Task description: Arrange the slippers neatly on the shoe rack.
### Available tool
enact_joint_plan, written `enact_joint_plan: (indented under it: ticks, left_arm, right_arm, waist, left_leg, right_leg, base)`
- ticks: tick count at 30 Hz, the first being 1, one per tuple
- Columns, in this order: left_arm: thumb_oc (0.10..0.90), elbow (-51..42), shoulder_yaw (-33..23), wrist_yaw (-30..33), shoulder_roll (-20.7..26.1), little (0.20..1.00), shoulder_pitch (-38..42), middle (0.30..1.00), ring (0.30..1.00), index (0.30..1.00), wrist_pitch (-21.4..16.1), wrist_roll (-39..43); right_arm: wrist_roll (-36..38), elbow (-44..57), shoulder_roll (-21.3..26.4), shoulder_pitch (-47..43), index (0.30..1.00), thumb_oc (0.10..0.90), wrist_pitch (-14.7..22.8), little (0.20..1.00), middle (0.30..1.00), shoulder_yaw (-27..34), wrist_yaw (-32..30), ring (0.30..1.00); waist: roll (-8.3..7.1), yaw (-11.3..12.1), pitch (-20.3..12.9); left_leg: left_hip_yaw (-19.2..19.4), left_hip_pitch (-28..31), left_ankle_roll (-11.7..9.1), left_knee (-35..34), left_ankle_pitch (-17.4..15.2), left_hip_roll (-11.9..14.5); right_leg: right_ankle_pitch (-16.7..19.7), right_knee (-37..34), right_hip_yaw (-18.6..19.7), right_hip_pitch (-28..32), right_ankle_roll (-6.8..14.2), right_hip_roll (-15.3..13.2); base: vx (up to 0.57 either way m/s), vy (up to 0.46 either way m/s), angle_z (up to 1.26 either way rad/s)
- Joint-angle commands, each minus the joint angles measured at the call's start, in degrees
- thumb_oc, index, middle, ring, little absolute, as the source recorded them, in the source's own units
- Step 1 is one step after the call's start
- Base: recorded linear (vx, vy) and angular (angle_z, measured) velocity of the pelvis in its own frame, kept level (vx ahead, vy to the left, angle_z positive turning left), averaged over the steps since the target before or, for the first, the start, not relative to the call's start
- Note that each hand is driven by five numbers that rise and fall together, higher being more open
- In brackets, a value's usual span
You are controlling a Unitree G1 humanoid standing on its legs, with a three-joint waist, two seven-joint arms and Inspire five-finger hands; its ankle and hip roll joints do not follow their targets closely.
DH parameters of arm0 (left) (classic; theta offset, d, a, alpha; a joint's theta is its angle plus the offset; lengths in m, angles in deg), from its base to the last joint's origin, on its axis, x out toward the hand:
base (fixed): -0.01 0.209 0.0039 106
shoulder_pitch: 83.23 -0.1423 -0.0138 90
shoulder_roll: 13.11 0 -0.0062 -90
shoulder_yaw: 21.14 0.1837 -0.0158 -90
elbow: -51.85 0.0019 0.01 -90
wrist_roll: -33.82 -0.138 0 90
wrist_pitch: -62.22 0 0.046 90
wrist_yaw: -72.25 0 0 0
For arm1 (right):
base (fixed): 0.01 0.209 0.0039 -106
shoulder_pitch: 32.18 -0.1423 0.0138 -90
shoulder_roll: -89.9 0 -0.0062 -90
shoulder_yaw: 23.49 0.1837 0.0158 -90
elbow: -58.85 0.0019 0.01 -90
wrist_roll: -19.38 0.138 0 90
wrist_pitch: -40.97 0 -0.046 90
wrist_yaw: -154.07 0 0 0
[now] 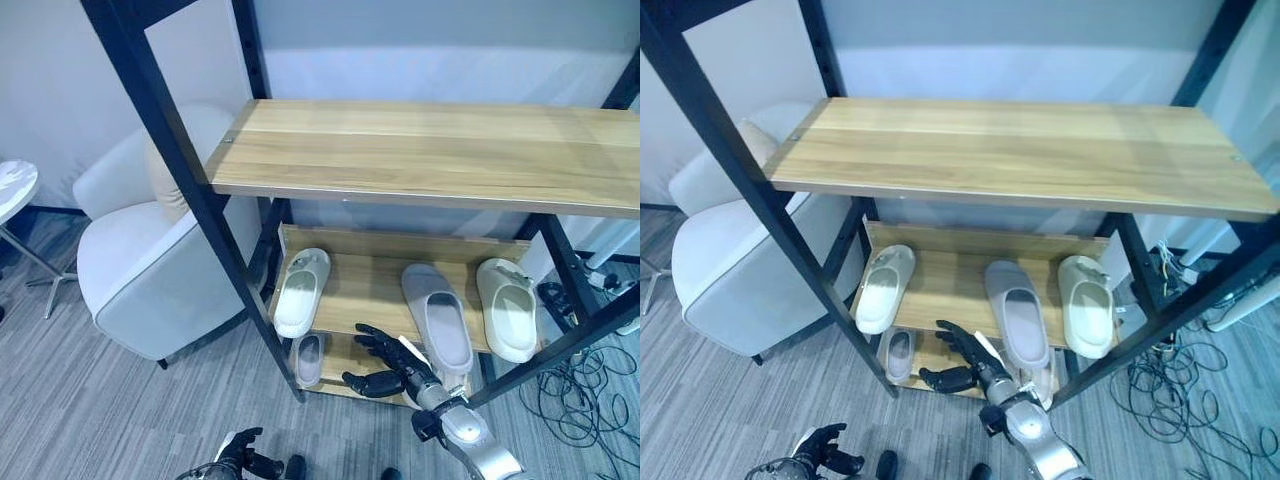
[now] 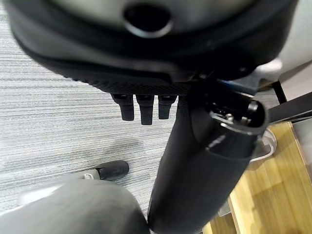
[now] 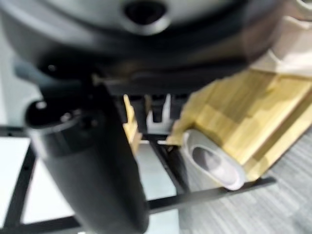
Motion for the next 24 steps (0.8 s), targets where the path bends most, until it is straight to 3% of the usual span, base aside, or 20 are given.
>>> enact_joint_plan:
  ticks: [1,9,10,13,17,24]
  left_arm:
    - [0.800,1.88,3.26,0.38,-1.52,0.900,2.60,0.900,0.900,0.900,-1.36,-0.44]
    - [0.800,2.12,3.51,0.13,-2.16,0.900,1.73,0.900,0.900,0.900,-1.33,-0.30]
    - [0.800,2.24,3.72,0.08,-2.24,0.900,1.58,0.900,0.900,0.900,-1.30,-0.23]
    - [0.800,2.18,3.78,0.08,-2.40,0.900,1.15,0.900,0.900,0.900,-1.16,-0.08]
    - [0.800,1.92,3.51,0.30,-2.63,0.900,0.69,0.900,0.900,0.900,-1.23,0.22]
    - [0.800,1.73,3.47,0.84,-3.20,0.900,-0.17,0.900,0.900,0.900,-1.54,-0.38]
  right_arm:
    - [4.04,13.15,0.37,-1.85,0.900,0.800,6.19,0.900,0.900,2.74,1.39,0.900]
    - [9.98,17.44,-0.20,-1.29,0.900,0.800,6.93,0.900,0.900,4.43,1.60,0.900]
    - [14.28,18.22,-1.03,-1.35,0.900,0.800,7.07,0.900,0.900,4.39,2.29,0.900]
    - [16.75,19.24,-1.58,-1.68,0.900,0.800,7.36,0.900,0.900,4.63,2.16,0.900]
    - [13.75,20.91,-1.27,-2.08,0.900,0.800,8.25,0.900,0.900,5.80,0.37,0.900]
    - [-0.69,23.43,0.72,-3.46,0.900,0.800,10.12,0.900,0.900,9.28,-6.07,0.900]
  waist:
    - [-1.36,-0.31,-0.77]
    - [-0.92,-1.13,-1.30]
    - [-0.86,-1.30,-1.43]
    - [-0.62,-1.44,-1.53]
    - [-0.41,-1.53,-1.63]
    - [-0.05,-1.60,-1.91]
  left_leg:
    - [2.55,-2.31,-0.35,0.14,-1.77,-2.33]
    - [3.48,-1.62,-0.29,0.14,-2.20,-2.03]
    - [3.61,-1.54,-0.30,0.14,-2.28,-2.04]
    - [3.82,-1.40,-0.34,0.14,-2.37,-2.00]
    - [3.91,-1.20,-0.33,0.14,-2.51,-2.00]
    - [3.91,-0.94,-0.20,0.14,-2.82,-2.11]
  right_leg:
    - [-10.66,2.25,2.52,4.16,1.22,0.80]
    - [-10.30,1.55,3.72,4.56,1.30,1.02]
    - [-10.20,1.37,3.92,4.59,1.28,1.08]
    - [-10.13,1.27,4.14,4.69,1.26,1.07]
    - [-10.11,1.22,4.20,4.76,1.31,1.12]
    - [-10.12,1.00,4.36,5.08,1.46,1.16]
  base:
    - [0.02,-0.002,-0.06]
    - [0.01,-0.001,-0.03]
    - [0.01,-0.003,-0.11]
    - [0.02,0.003,-0.10]
    - [0.01,0.001,-0.02]
    - [0.00,0.000,0.00]
